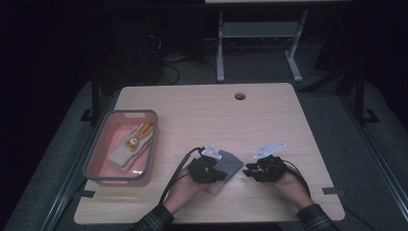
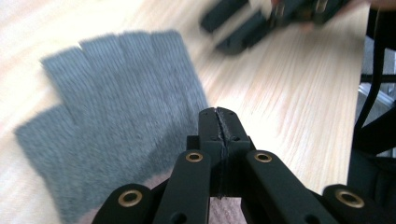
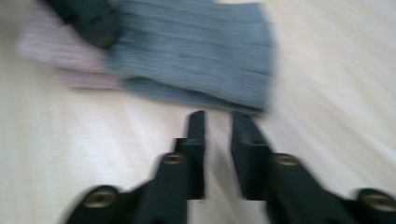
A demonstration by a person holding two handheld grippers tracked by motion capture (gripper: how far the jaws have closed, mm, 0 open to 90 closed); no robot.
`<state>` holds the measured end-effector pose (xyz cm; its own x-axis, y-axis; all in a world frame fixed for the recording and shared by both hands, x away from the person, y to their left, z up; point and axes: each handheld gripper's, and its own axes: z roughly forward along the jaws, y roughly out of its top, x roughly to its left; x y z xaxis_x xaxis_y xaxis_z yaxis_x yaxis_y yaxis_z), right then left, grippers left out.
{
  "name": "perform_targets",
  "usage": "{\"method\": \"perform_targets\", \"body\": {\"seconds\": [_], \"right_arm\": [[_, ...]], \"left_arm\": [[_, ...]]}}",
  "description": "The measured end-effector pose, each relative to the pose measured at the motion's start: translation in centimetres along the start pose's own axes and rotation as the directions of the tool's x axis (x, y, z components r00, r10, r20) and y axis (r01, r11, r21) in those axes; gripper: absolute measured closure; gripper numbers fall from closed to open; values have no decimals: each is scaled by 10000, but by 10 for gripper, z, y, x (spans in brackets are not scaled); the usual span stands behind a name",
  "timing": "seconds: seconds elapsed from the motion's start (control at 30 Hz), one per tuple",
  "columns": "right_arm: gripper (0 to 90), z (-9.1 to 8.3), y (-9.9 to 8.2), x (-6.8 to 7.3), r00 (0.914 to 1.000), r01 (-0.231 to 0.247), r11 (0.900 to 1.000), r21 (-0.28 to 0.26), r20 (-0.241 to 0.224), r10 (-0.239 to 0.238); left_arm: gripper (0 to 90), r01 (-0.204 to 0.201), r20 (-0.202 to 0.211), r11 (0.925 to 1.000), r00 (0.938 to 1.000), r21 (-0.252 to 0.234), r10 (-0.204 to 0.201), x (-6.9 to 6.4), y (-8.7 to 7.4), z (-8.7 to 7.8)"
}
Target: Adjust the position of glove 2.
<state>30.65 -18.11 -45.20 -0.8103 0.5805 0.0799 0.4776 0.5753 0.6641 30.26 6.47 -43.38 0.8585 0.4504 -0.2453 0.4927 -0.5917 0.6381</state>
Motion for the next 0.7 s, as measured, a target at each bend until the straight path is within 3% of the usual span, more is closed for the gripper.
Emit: {"method": "perform_targets", "body": {"seconds": [0.03,0.13,0.17,0.27,0.33,0.6,0.7], "right_arm": [[660,0,0,0,10000,0,10000,0,0,0],[515,-4,-5,-11,9980,-360,9991,-235,506,371],[449,-6,-8,-16,9956,-611,9973,-405,689,638],[392,-7,-10,-21,9936,-739,9963,-450,819,774],[338,-7,-13,-26,9895,-898,9950,-437,1098,942],[235,-3,-20,-36,9778,-1259,9909,-485,1625,1322],[214,-1,-21,-38,9754,-1280,9908,-441,1751,1338]], "left_arm": [[892,-11,17,9999,10000,109,11,0,-1,3],[892,-222,-41,9990,9997,400,223,0,-5,7],[892,-128,-32,9993,9999,356,129,-1,-5,7],[892,-405,-77,9974,9991,598,410,0,-8,2],[892,-349,-129,9972,9993,658,358,2,-12,-4],[866,-433,51,9944,9991,963,430,9,-25,-22],[835,-642,192,9918,9979,1105,624,11,-25,-27]]}}
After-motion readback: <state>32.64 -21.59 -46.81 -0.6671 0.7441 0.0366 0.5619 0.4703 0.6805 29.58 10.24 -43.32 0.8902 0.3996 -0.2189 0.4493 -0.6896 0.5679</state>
